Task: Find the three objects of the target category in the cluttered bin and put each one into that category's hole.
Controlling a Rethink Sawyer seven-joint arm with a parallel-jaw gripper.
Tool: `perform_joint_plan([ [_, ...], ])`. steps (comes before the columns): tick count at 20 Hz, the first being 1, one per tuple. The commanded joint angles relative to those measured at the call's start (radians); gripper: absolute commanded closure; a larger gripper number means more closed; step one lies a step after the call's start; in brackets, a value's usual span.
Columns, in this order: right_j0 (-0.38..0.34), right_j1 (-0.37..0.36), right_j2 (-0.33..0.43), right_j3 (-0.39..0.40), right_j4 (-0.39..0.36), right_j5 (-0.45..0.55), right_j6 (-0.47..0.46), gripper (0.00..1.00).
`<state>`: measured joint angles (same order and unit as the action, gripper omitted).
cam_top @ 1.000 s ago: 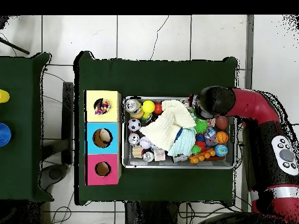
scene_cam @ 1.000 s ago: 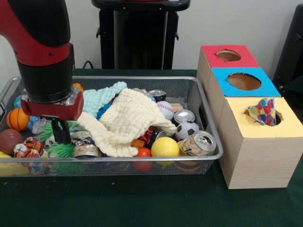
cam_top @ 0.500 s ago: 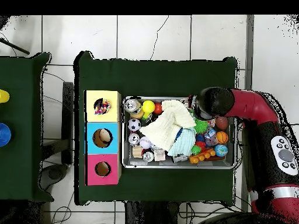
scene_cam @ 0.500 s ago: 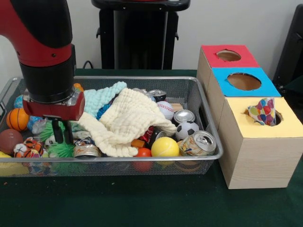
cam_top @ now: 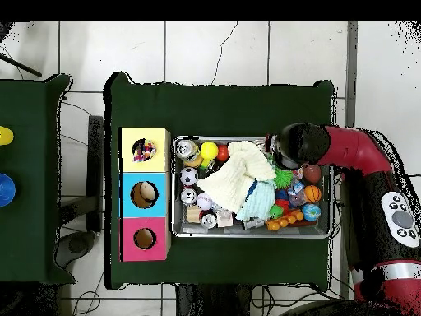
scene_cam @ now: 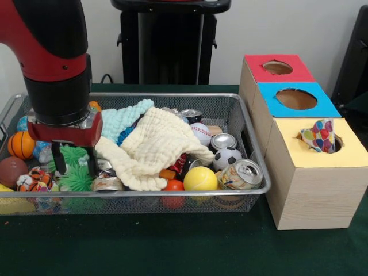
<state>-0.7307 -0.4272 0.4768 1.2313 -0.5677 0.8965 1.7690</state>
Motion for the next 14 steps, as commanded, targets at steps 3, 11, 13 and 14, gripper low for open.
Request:
perform_joint_plan([
  [3,-0.049,0.091,0.043,-0.022,-0.059,0.014,-0.321,0.00],
  [11,-0.095,0.217,0.092,-0.172,-0.076,0.040,-0.468,0.00],
  [13,-0.102,0.238,0.095,-0.189,-0.078,0.043,-0.479,0.00],
  [14,-0.105,0.245,0.094,-0.194,-0.078,0.043,-0.480,0.00],
])
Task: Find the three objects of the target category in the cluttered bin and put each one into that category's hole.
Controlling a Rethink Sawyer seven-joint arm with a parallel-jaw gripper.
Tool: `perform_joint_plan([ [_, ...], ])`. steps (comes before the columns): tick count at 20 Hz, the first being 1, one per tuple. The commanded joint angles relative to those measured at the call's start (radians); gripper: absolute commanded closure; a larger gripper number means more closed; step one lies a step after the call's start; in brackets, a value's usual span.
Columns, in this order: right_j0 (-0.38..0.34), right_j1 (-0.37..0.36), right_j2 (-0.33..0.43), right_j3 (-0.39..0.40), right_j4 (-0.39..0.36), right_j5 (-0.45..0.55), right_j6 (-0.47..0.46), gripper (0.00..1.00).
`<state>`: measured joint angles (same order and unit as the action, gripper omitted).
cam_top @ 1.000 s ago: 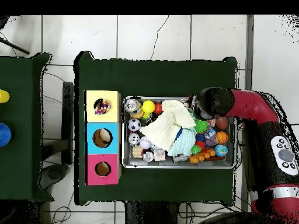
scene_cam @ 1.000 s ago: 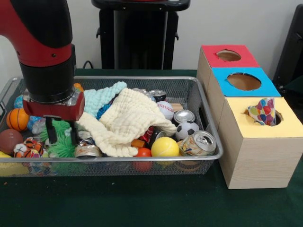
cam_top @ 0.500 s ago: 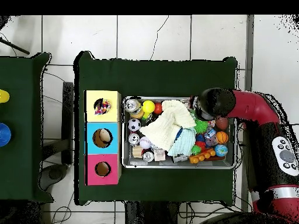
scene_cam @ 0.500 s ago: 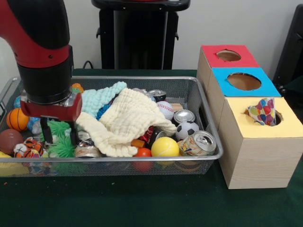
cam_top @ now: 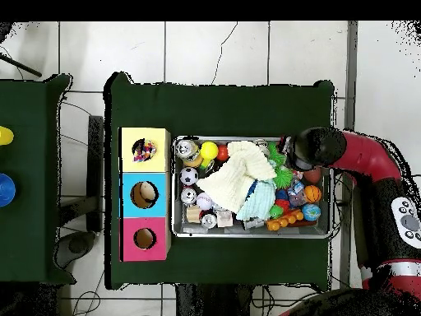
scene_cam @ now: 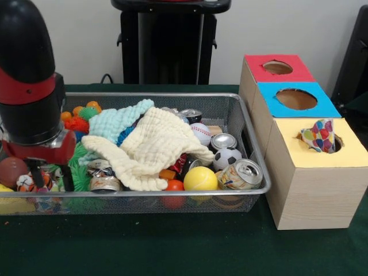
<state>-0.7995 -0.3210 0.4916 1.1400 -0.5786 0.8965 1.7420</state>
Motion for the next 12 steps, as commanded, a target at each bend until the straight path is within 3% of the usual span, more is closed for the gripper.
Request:
perform_joint_plan([
  [1,-0.036,0.142,0.075,-0.103,-0.069,0.042,-0.448,0.00],
  [12,-0.036,0.165,0.065,-0.069,-0.091,-0.057,-0.416,0.00],
])
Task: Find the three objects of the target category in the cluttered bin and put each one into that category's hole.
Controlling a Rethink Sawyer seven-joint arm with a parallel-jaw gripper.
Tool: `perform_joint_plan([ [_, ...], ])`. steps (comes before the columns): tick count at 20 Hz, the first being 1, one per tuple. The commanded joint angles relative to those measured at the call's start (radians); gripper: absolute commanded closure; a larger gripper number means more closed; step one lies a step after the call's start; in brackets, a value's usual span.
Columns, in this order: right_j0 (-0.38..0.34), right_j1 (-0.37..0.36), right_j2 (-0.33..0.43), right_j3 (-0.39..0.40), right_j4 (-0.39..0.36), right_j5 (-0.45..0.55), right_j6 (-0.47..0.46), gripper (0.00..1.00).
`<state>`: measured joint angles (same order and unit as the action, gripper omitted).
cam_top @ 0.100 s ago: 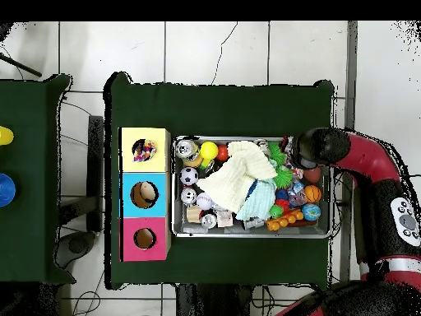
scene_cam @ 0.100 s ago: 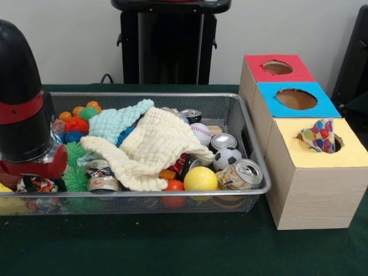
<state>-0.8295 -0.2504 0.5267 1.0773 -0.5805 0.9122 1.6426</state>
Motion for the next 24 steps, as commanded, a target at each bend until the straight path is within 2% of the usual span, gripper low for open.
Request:
perform_joint_plan([
  [1,-0.007,0.092,0.028,0.000,-0.091,-0.082,-0.313,0.00],
  [5,0.001,0.089,0.014,-0.003,-0.093,-0.072,-0.283,0.00],
  [6,-0.001,0.084,0.014,0.009,-0.097,-0.101,-0.269,0.00],
  [7,-0.004,0.079,0.013,0.021,-0.101,-0.129,-0.254,1.00],
  [19,-0.003,0.057,0.000,0.062,-0.109,-0.173,-0.192,1.00],
  [20,0.005,0.037,0.000,0.070,-0.109,-0.164,-0.194,1.00],
  [21,0.029,-0.006,-0.029,0.094,-0.095,-0.112,-0.136,1.00],
  [24,0.095,-0.205,-0.070,0.230,-0.041,-0.029,-0.006,1.00],
])
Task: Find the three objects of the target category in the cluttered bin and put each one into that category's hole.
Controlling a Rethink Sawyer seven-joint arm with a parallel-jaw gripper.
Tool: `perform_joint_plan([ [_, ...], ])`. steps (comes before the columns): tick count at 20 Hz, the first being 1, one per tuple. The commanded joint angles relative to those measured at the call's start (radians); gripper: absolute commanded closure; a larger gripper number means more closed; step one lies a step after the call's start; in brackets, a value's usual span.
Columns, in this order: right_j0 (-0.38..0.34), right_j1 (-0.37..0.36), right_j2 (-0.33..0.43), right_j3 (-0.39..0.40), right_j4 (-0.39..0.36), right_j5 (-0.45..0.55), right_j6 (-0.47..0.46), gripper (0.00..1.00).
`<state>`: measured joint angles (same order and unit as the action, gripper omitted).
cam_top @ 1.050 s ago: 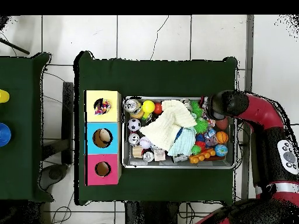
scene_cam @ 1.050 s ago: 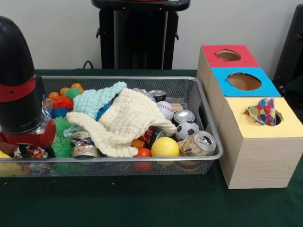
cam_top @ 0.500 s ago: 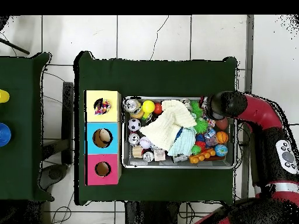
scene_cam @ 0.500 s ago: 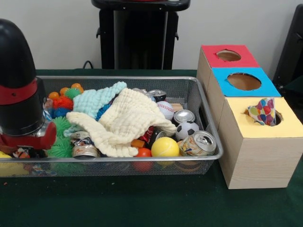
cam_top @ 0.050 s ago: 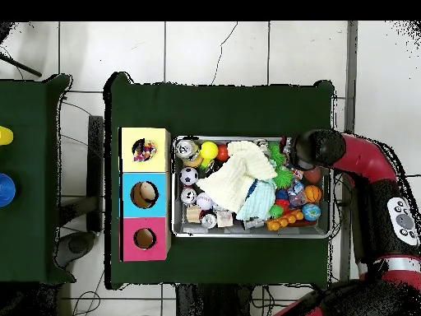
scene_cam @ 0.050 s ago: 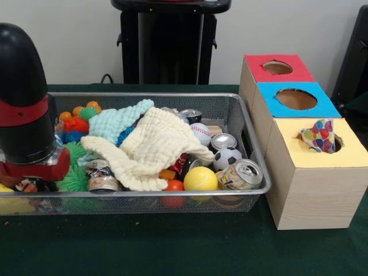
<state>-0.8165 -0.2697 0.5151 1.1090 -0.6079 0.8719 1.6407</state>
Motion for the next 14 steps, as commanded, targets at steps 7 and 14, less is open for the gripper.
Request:
perform_joint_plan([
  [7,0.198,-0.372,-0.143,0.285,0.088,0.149,0.149,1.00],
  [14,0.255,-0.423,-0.202,0.309,0.162,0.171,0.171,1.00],
])
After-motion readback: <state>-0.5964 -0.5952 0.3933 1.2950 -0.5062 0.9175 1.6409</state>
